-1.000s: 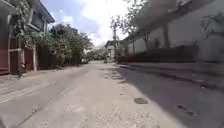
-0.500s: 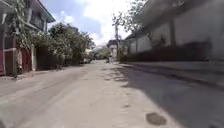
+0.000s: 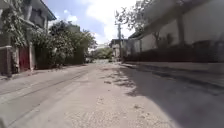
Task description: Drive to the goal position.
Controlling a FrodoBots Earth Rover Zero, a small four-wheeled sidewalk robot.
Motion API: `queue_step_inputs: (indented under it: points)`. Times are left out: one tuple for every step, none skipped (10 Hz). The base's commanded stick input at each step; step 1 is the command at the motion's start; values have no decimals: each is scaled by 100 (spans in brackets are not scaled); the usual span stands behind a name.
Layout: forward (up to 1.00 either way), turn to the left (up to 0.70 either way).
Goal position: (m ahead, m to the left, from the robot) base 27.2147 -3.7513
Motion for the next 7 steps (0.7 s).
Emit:
queue_step_inputs:
  points:
    - [100,0]
    - [100,0]
    - [100,0]
    - [100,0]
    - [100,0]
    - [100,0]
    - [100,0]
